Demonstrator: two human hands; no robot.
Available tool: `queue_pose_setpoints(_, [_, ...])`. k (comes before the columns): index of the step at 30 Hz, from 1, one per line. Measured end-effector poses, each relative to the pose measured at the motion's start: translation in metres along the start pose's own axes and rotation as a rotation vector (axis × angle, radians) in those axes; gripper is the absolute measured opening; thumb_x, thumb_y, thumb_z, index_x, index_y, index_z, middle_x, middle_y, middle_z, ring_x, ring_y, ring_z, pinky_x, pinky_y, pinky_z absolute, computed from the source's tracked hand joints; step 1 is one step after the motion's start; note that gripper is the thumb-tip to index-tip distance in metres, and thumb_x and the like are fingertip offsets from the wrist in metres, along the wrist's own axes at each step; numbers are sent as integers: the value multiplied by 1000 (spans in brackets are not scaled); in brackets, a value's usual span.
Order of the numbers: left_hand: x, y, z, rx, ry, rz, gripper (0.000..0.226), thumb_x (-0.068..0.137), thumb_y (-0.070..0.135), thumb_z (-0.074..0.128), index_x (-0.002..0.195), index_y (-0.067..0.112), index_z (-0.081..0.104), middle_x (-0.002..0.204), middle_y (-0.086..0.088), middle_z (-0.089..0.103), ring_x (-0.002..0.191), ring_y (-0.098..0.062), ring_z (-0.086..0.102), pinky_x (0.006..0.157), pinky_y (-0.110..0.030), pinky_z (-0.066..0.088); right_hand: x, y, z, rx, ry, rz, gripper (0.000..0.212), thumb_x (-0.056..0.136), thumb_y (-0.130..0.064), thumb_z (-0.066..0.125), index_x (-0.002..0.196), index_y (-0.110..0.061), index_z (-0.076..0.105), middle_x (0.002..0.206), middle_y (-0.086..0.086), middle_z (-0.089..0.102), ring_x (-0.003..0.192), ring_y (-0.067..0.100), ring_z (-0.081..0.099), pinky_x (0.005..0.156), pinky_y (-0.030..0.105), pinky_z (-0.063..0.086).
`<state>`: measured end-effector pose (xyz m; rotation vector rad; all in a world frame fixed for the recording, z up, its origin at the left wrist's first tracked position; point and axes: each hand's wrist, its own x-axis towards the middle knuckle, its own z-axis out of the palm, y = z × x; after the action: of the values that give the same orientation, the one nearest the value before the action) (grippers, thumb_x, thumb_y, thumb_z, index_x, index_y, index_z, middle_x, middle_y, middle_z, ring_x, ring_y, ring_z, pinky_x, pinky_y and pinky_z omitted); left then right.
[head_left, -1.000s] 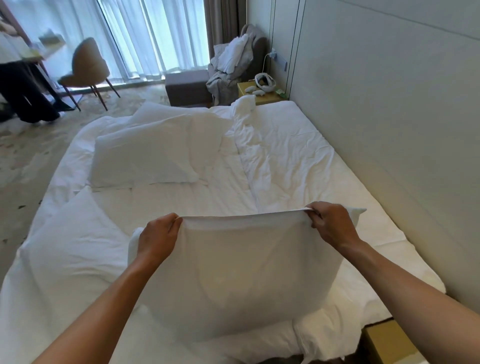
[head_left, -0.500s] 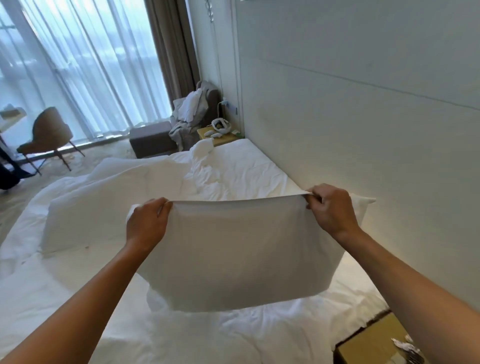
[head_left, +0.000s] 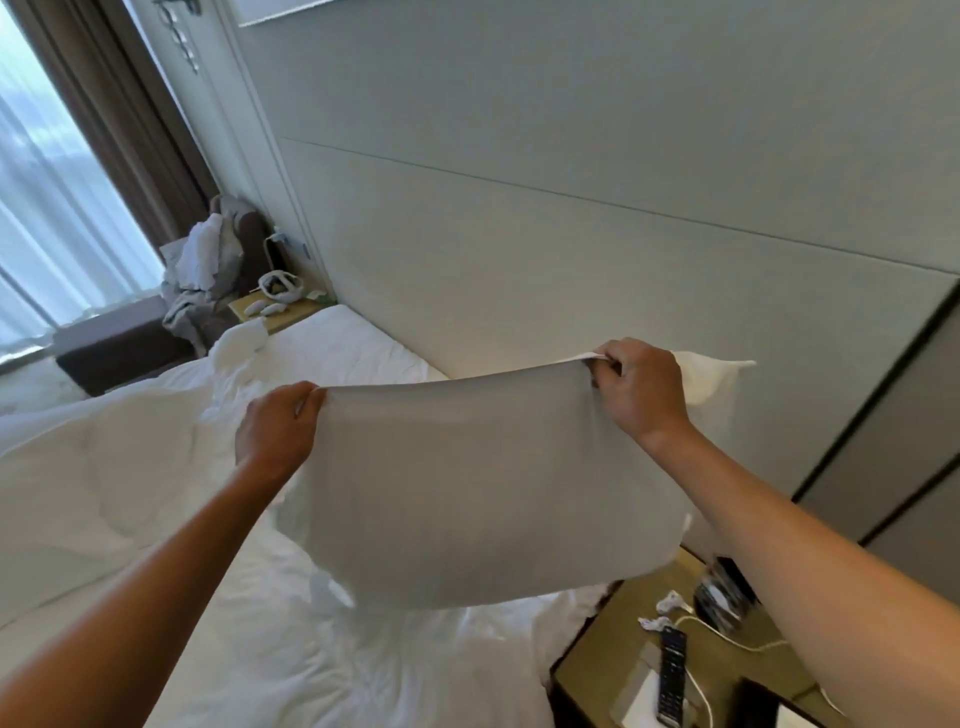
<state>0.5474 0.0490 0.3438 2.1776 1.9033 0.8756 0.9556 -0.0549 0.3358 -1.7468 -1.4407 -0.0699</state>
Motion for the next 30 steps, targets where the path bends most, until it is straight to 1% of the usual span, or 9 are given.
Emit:
queue_pose_setpoints(2, [6,21,11,-17,-14,7,33,106,39,49,114,22,76,120,-11,75,109,-37,66,92,-49,52,2,16,-14,-27,21,17,17,95,-17,70,83,-9,78,79,10,73,73,32,64,63,33,38])
queue_pose_setpoints(5, [17,45,28,-27,-32,25,33,106,38,49,114,21,77,119,-11,76,109,-36,67,91,-47,52,3,36,-30,-43,47,34,17,95,-17,69,81,-11,77,77,8,71,71,29,63,62,31,35])
queue_pose_setpoints(8, [31,60,44,-11,-68,62,34,107,38,47,113,21,76,116,-9,77,105,-33,68,88,-45,53,5,50,-38,-42,64,68,22,95,-16,67,73,-11,71,68,0,61,64,25,56,57,30,30])
queue_pose_setpoints(12, [54,71,62,-1,-66,98,34,106,39,47,109,22,77,112,-9,78,103,-33,69,87,-46,55,11,63,-41,-59,73,99,26,96,-18,67,71,-10,70,68,3,64,62,23,54,56,33,37])
queue_pose_setpoints(18, [102,76,88,-34,-56,128,35,105,39,48,111,22,78,113,-9,77,103,-34,68,88,-47,55,25,70,-28,-86,51,141,30,98,-22,66,71,-11,71,69,3,68,65,25,61,60,38,49])
queue_pose_setpoints(21, [131,77,105,-45,-61,151,36,106,37,48,114,18,78,117,-12,76,107,-37,67,91,-48,54,34,73,-10,-111,16,196,31,98,-23,66,72,-7,72,70,7,71,68,30,64,64,41,53])
queue_pose_setpoints(24, [162,71,127,-37,-105,156,37,106,35,48,117,16,77,119,-14,75,108,-38,66,91,-50,54,43,78,13,-126,-51,277,33,97,-23,65,71,-5,70,68,10,71,68,33,66,65,43,55])
queue_pose_setpoints(27, [191,58,157,9,-169,184,37,106,36,47,114,18,77,117,-13,75,108,-38,66,88,-47,55,48,88,44,-140,-118,358,35,97,-26,63,68,-6,68,66,10,70,66,32,66,64,42,55])
queue_pose_setpoints(30, [209,38,199,70,-253,215,34,105,37,47,106,22,78,109,-10,75,102,-35,67,77,-40,52,46,104,80,-142,-222,466,37,99,-26,64,69,-5,69,68,11,72,66,30,68,67,45,59])
